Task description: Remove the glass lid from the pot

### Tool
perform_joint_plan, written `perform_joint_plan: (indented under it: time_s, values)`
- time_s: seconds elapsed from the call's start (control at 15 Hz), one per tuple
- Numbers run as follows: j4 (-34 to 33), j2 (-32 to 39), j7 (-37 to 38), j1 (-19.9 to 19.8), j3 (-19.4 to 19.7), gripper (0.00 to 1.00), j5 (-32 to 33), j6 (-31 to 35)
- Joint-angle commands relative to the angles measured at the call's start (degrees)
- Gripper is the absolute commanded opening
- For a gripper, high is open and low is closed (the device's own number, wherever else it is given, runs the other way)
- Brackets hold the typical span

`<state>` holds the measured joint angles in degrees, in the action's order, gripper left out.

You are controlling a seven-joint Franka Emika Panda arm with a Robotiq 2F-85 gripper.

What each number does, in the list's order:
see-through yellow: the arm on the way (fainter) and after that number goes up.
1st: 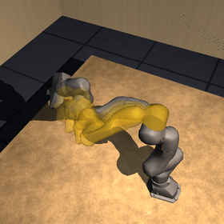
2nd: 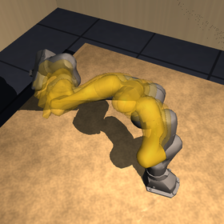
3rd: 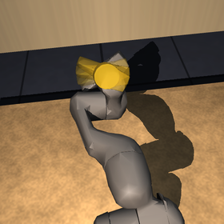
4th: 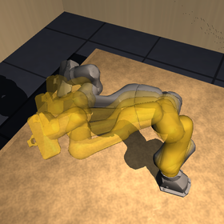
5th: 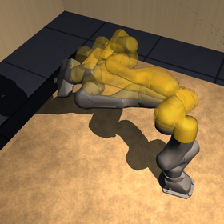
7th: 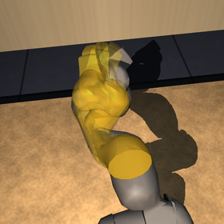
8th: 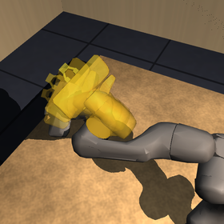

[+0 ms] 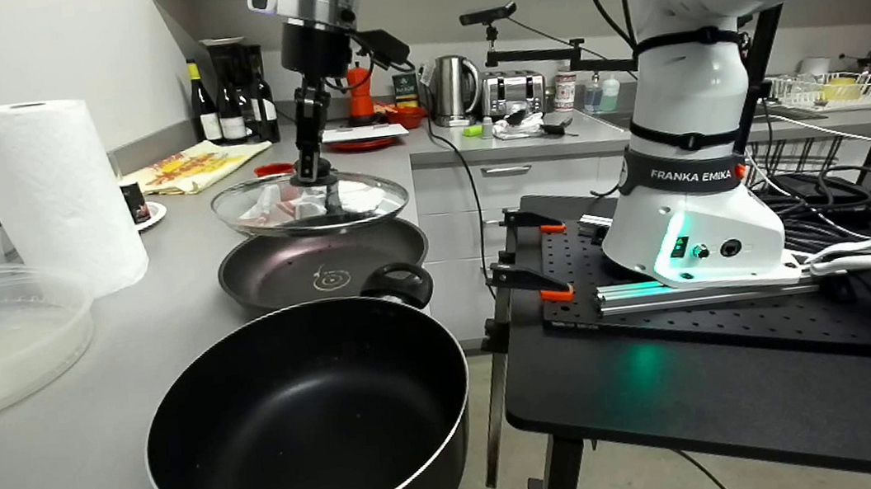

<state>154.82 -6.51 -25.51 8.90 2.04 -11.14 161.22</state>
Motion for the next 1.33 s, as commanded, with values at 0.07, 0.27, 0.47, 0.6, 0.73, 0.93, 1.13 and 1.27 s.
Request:
perform_joint_plan:
  time_s: [0.07, 0.27, 0.47, 0.6, 0.73, 0.93, 1.13, 1.27]
  values:
    - [-2.4, 2.2, -6.2, -0.5, 1.9, 0.25, -6.4, 0.5]
    - [-4.0, 5.2, -9.1, -1.4, 1.8, 0.25, -9.7, 0.8]
    - [-6.0, 9.2, -11.0, -1.5, 2.5, 0.25, -12.0, 1.9]
    - [-7.5, 12.3, -11.2, -2.0, 2.4, 0.25, -12.5, 2.7]
    - [-9.0, 15.2, -10.6, -2.6, 2.4, 0.25, -11.9, 3.4]
    - [-11.2, 19.3, -9.4, -3.1, 2.6, 0.25, -10.7, 4.4]
    - [-13.2, 22.9, -8.3, -2.9, 3.4, 0.25, -9.4, 5.3]
    - [-14.1, 24.8, -3.8, -8.4, -1.1, 0.25, -3.3, 6.0]
